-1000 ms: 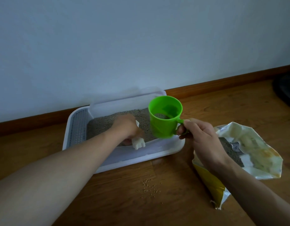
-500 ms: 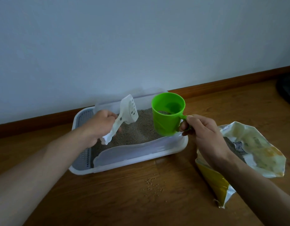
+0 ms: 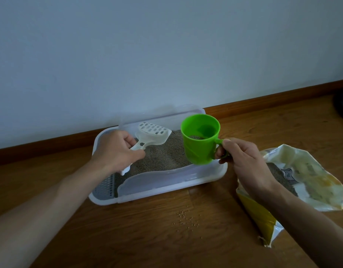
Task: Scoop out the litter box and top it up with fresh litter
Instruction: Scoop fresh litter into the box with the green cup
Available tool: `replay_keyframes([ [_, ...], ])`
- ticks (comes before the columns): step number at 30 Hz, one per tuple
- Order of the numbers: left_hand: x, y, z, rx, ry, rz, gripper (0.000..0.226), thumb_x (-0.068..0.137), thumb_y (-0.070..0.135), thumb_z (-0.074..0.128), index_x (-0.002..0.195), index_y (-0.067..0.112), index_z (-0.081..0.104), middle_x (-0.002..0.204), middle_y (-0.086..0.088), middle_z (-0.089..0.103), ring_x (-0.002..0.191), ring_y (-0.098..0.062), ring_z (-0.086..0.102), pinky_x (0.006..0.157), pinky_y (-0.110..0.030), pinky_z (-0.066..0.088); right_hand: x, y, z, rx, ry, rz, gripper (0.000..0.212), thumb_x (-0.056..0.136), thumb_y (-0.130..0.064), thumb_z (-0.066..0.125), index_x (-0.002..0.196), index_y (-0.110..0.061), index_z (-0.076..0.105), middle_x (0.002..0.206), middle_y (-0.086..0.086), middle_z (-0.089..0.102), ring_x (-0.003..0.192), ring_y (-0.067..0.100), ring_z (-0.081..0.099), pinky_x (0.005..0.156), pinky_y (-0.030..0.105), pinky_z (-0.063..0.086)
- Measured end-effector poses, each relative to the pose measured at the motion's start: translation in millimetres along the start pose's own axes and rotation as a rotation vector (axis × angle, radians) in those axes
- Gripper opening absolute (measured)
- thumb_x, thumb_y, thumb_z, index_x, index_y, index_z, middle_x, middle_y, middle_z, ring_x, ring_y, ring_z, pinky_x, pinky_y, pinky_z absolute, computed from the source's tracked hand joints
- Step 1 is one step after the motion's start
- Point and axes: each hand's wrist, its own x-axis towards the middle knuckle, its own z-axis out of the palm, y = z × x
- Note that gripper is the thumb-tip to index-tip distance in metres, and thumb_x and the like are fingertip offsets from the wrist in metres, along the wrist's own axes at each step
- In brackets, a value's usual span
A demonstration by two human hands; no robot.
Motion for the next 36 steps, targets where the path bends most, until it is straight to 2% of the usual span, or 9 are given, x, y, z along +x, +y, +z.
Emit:
replay_keyframes([
  [3, -7.2, -5.7, -4.7, -0.001, 0.067, 0.086, 0.022, 0.072, 0.024, 0.082, 0.083, 0.02, 0.064, 0.073, 0.007, 0.068, 0.062, -0.007, 0.063, 0.055, -0.025, 0.051, 2.5, -2.4, 4.4, -0.005, -0.016, -0.002, 0.041, 0.103, -0.017, 0.039, 0.073, 0.0, 0.062, 0.071, 0.002, 0.061, 0.074, 0.013, 0.057, 0.076, 0.04, 0.047],
  [7, -4.1, -25.6, -3.6, 0.009, 0.138, 0.083, 0.021, 0.076, 0.023, 0.079, 0.086, 0.019, 0.062, 0.074, 0.007, 0.064, 0.062, -0.008, 0.061, 0.053, -0.026, 0.049, 9.2, -4.0, 15.0, -0.032, -0.028, -0.014, 0.042, 0.104, -0.02, 0.038, 0.075, 0.0, 0.063, 0.071, 0.001, 0.061, 0.075, 0.014, 0.057, 0.076, 0.034, 0.046],
  [10, 3.3, -57.0, 1.0, 0.055, 0.227, 0.049, 0.021, 0.076, 0.026, 0.078, 0.084, 0.022, 0.059, 0.074, 0.007, 0.063, 0.063, -0.012, 0.06, 0.054, -0.035, 0.053, 14.7, -0.7, 27.0, -0.001, -0.027, -0.01, 0.043, 0.104, -0.019, 0.039, 0.073, -0.001, 0.062, 0.072, 0.004, 0.062, 0.076, 0.017, 0.058, 0.077, 0.036, 0.047],
  [15, 13.2, -109.2, 10.0, 0.157, 0.375, -0.003, 0.027, 0.081, 0.031, 0.077, 0.093, 0.023, 0.054, 0.088, 0.005, 0.057, 0.071, -0.013, 0.058, 0.055, -0.034, 0.053, 18.0, 9.1, 43.1, 0.004, -0.059, -0.001, 0.044, 0.104, -0.02, 0.04, 0.068, -0.006, 0.062, 0.07, 0.001, 0.062, 0.076, 0.021, 0.057, 0.082, 0.048, 0.047],
  [22, 17.0, -133.7, 26.8, 0.299, 0.155, -0.043, 0.037, 0.09, 0.035, 0.068, 0.119, 0.023, 0.05, 0.11, -0.001, 0.058, 0.084, -0.018, 0.061, 0.065, -0.038, 0.059, 21.9, 14.8, 49.8, -0.022, -0.082, 0.001, 0.045, 0.104, -0.018, 0.04, 0.065, -0.012, 0.063, 0.069, 0.002, 0.061, 0.075, 0.021, 0.056, 0.082, 0.054, 0.046],
  [26, 17.7, -135.8, 26.1, 0.305, 0.149, -0.044, 0.04, 0.089, 0.041, 0.067, 0.12, 0.021, 0.051, 0.108, -0.001, 0.054, 0.082, -0.016, 0.058, 0.059, -0.031, 0.054, 22.9, 15.7, 46.7, -0.017, -0.056, 0.007, 0.047, 0.104, -0.018, 0.04, 0.063, -0.011, 0.062, 0.068, 0.0, 0.061, 0.073, 0.017, 0.057, 0.079, 0.044, 0.046],
  [31, 19.9, -135.6, 21.9, 0.299, 0.17, -0.036, 0.045, 0.087, 0.05, 0.067, 0.12, 0.023, 0.052, 0.105, 0.001, 0.048, 0.08, -0.014, 0.055, 0.052, -0.024, 0.046, 24.7, 16.3, 45.5, -0.035, -0.051, 0.005, 0.045, 0.104, -0.02, 0.039, 0.067, -0.006, 0.061, 0.07, 0.002, 0.062, 0.077, 0.022, 0.057, 0.08, 0.046, 0.047],
  [33, 19.9, -134.3, 20.5, 0.299, 0.176, -0.031, 0.046, 0.087, 0.05, 0.067, 0.119, 0.022, 0.053, 0.106, 0.001, 0.046, 0.082, -0.015, 0.054, 0.054, -0.024, 0.043, 25.0, 15.7, 44.8, -0.034, -0.055, 0.003, 0.045, 0.104, -0.019, 0.039, 0.067, -0.004, 0.06, 0.07, 0.003, 0.061, 0.076, 0.022, 0.056, 0.08, 0.046, 0.046],
  [36, 19.4, -123.0, 16.5, 0.344, 0.237, 0.026, 0.046, 0.087, 0.048, 0.067, 0.12, 0.019, 0.054, 0.11, -0.001, 0.049, 0.091, -0.015, 0.05, 0.065, -0.03, 0.05, 26.5, 15.7, 44.2, -0.057, -0.043, -0.011, 0.044, 0.104, -0.018, 0.04, 0.069, 0.0, 0.058, 0.07, 0.011, 0.059, 0.074, 0.028, 0.054, 0.076, 0.049, 0.045],
])
